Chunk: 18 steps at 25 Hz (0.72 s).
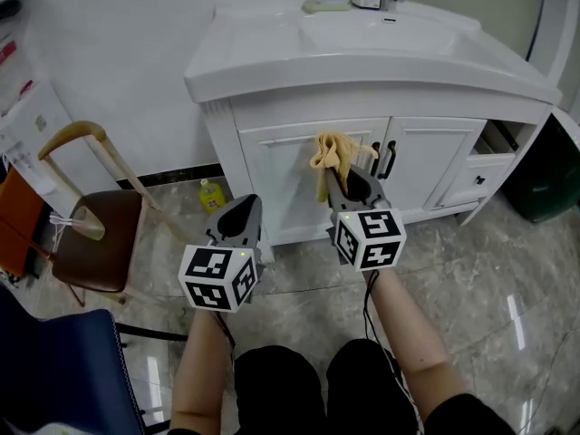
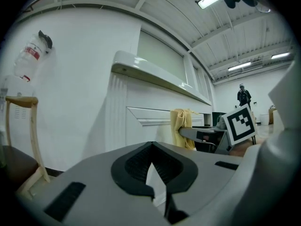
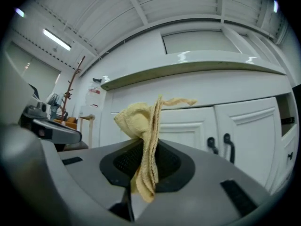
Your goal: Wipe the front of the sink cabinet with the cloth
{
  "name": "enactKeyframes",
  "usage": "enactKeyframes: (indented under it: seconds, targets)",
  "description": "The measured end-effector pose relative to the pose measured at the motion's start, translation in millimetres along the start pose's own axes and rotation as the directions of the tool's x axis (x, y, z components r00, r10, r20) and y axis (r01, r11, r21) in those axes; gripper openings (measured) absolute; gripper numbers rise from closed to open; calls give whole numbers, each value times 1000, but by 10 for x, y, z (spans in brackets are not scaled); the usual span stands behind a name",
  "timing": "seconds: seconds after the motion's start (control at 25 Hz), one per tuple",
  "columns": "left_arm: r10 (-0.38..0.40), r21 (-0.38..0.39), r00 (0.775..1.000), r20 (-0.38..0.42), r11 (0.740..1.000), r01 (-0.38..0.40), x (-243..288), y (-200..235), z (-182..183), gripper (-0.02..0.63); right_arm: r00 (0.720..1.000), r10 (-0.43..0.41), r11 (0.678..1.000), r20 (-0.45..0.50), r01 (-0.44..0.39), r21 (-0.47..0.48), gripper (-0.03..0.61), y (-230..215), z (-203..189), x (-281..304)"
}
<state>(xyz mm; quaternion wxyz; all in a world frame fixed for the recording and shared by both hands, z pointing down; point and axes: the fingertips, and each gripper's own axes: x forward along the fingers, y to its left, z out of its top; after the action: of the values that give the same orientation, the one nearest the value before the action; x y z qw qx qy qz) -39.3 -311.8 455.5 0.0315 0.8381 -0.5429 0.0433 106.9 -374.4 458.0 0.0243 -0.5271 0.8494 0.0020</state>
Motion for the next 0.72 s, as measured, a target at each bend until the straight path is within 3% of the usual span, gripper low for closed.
enactKeyframes:
  seconds: [0.16,0.36,0.72]
  targets:
    - [82,-15,996,-17,996,-83,-164,341,-138,14,991,132,991,-5,-132,-17,78,630,-187,191]
    - [144,-40,988,-62,988,-146,-246,634,-394,14,971,237,970,-25,-238,-44,78,1161,-394,446]
    - [162,-53,981,-104,984,-168,-221,761,-563,15,974,223,973,-48,-226,-44,78,1149,-543,682]
